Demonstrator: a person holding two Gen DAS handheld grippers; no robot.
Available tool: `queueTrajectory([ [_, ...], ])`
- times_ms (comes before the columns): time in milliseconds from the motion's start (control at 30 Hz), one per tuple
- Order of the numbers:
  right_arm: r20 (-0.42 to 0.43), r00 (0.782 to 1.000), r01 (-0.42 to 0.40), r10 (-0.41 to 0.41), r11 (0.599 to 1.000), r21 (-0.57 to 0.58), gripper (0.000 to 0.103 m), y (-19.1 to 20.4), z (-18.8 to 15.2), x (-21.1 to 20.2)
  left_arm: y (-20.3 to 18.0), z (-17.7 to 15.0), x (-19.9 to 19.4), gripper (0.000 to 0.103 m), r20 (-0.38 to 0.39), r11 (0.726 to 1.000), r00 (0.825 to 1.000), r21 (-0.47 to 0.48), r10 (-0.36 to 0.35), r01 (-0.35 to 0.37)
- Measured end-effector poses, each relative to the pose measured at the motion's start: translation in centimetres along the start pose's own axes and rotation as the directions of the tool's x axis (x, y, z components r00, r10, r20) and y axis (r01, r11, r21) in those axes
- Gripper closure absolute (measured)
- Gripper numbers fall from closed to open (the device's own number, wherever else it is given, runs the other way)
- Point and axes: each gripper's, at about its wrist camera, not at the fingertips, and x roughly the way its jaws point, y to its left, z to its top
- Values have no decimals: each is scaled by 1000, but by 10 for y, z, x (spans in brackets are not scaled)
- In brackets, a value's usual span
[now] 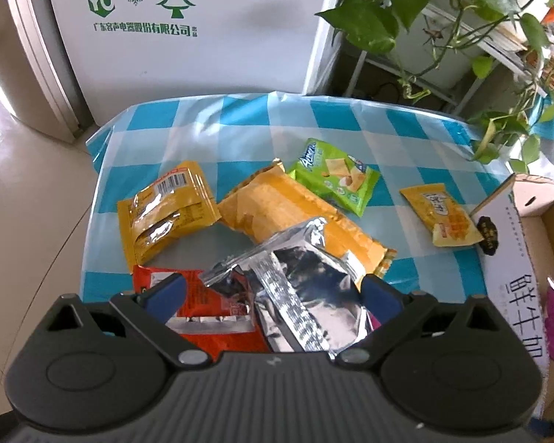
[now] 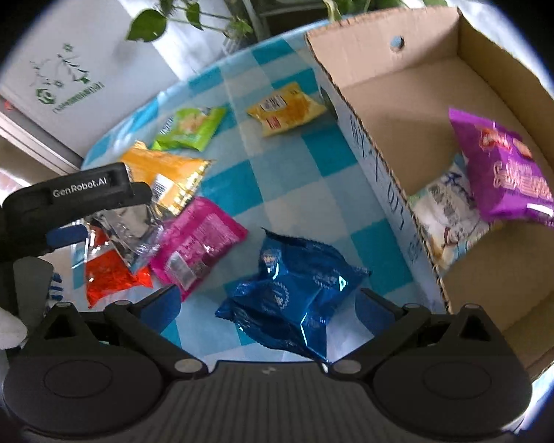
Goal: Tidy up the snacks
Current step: 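Move both tools back over the snack pile on the table, then grasp the blue foil packet with the right tool while the left tool grasps the silver packet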
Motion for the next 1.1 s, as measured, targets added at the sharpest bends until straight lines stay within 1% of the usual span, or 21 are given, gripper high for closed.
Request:
queueTrajectory([
  [133,-28,1000,16,-14,997,69,0,-3,0,12,-5,-1,2,3,14,1000,1000,20,15,-15],
  [233,-38,999,37,-33,992,123,0,-6,0,21,-10,-3,4,3,2,999,1000,51,-3,2],
  [367,-35,996,81,-76,985,155,1,-7,1,29,-12,-6,9,3,-8,998,1000,64,18,-17],
  [633,-57,991,131,-124,979,157,6,-3,4,49,-11,-6,14,3,1,998,1000,66,17,-18],
  [833,-35,986,165,-162,979,121,8,6,4,54,-12,-8,14,3,13,996,1000,85,27,-28],
  [867,-30,985,171,-169,979,111,10,7,4,55,-12,-8,14,3,14,996,1000,90,28,-29],
  [967,-14,985,171,-170,981,95,20,10,4,53,-12,-9,12,8,19,995,1000,96,12,-14],
  [1000,-11,986,167,-167,981,96,22,9,5,53,-11,-9,11,11,22,995,1000,98,4,-6],
  [1100,0,988,155,-156,984,87,28,8,5,51,-9,-9,8,14,30,995,999,104,-12,9],
])
